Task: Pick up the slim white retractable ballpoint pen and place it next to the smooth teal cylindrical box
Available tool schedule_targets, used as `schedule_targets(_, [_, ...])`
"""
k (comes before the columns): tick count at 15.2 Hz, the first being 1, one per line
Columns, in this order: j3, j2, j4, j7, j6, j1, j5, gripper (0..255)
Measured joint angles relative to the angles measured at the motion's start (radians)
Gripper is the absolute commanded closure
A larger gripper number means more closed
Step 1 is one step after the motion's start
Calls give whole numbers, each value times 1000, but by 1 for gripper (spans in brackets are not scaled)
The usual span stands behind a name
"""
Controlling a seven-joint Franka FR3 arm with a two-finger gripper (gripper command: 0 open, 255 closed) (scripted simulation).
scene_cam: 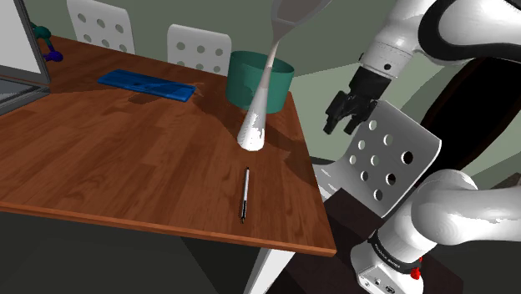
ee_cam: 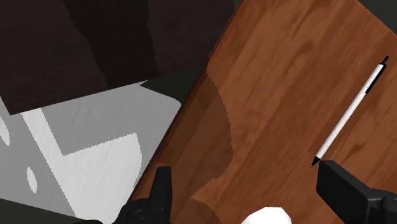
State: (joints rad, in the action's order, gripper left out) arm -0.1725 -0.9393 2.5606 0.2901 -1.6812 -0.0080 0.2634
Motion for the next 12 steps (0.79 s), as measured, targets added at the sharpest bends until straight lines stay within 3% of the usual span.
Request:
schedule_targets(6, [-189,6,97,245,-194,8,163,0])
schedule_targets(12, [-401,126,105,478,-427,-20,294,0])
